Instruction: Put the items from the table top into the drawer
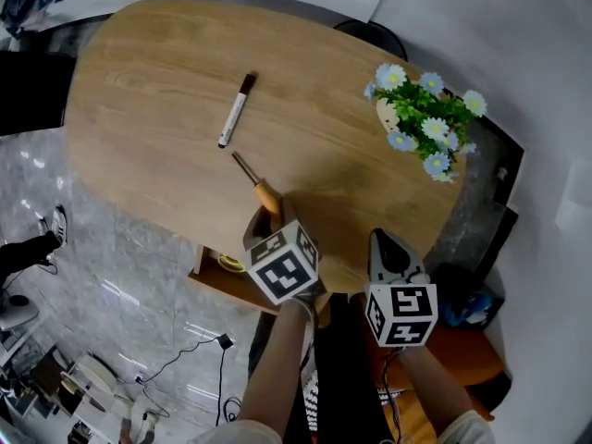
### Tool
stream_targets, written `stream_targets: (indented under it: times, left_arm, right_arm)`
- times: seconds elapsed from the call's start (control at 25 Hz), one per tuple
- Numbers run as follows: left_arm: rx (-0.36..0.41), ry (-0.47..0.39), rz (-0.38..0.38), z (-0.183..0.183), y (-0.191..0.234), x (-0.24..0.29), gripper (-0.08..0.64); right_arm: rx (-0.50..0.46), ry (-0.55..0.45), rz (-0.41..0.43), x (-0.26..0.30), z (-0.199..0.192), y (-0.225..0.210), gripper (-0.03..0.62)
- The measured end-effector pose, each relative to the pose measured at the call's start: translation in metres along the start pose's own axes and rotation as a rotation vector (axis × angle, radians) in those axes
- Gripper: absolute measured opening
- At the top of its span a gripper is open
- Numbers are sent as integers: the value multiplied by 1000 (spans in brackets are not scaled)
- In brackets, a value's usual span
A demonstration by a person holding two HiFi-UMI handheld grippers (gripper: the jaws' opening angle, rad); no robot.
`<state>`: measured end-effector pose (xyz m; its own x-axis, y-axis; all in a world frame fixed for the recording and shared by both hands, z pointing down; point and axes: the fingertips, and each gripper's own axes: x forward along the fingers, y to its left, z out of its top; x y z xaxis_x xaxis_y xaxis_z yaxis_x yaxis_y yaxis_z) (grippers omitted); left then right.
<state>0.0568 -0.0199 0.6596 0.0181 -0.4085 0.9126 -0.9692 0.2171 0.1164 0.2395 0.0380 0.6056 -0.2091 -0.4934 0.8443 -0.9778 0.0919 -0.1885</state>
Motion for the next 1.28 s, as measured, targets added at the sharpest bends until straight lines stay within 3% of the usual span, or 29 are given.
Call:
stream_targets:
  times: [0.36,0.68,1.28]
  left_arm:
    - [-47,1,-66,-1,8,-10,115]
    - [-121,-21,-90,-23,38,-45,115]
    - [-193,-41,-41,-85,117,-102,115]
  right_arm:
    - [-25,-17,-3,-7,3,14,-8]
    - [-63,-37,13,-20,-3,44,-7]
    - [-128,-81,24,-43,-25,86,-7]
